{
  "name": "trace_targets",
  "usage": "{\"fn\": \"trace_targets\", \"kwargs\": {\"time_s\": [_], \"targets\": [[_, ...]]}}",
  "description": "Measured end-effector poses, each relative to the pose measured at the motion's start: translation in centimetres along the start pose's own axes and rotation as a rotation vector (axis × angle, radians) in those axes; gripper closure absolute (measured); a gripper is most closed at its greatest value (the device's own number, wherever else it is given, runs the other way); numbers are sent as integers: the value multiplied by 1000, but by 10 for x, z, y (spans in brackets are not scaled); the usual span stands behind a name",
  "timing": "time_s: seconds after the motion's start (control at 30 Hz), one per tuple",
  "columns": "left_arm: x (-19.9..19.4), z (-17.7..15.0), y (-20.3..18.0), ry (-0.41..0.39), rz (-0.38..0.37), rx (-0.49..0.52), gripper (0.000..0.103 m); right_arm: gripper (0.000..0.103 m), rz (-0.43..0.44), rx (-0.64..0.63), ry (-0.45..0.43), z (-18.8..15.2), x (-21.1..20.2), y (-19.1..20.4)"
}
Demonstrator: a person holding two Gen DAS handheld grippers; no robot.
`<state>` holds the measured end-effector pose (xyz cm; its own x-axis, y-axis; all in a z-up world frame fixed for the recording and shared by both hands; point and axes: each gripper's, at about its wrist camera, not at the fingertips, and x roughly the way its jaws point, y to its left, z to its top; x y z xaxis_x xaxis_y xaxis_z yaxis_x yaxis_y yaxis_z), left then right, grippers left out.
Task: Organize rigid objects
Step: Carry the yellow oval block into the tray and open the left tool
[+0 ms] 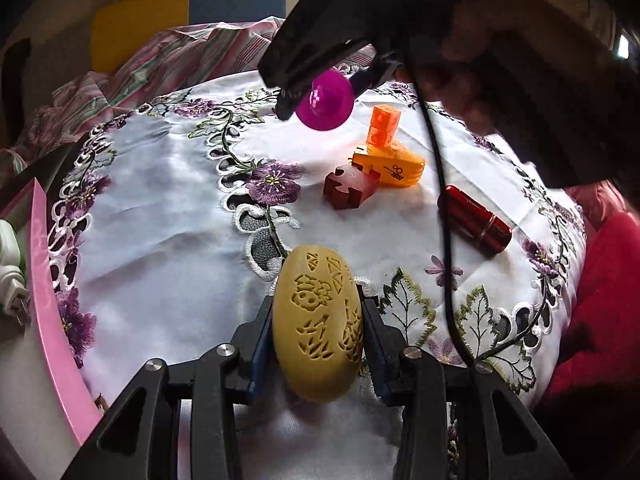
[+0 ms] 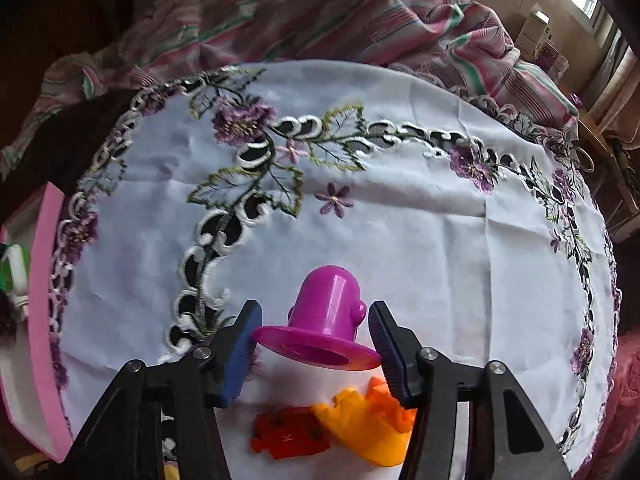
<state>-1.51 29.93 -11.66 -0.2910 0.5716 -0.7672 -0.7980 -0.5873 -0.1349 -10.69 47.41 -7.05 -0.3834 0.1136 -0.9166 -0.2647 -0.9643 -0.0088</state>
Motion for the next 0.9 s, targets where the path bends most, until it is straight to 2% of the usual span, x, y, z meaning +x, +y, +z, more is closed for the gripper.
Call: {"fn": "trace_targets", "kwargs": {"time_s": [0.17, 0.43, 0.5, 0.57, 0.73, 0.9], "targets": [[-6, -2, -1, 12, 19, 3, 62, 47, 55, 22, -53, -26, -20, 20], [-34, -14, 5, 24, 56, -23, 62, 47, 176, 33, -25, -73, -5, 42], [-45, -16, 6, 12, 64, -30, 62, 47, 166, 3, -33, -75, -5, 47], [-57, -15, 8, -6, 68, -42, 62, 47, 193, 4, -29, -75, -3, 48], [-86, -11, 11, -56, 89, -64, 62, 47, 145, -46, -16, -79, 4, 57], [-108, -10, 18, -88, 134, -86, 62, 47, 146, -31, -11, -77, 6, 54]]}}
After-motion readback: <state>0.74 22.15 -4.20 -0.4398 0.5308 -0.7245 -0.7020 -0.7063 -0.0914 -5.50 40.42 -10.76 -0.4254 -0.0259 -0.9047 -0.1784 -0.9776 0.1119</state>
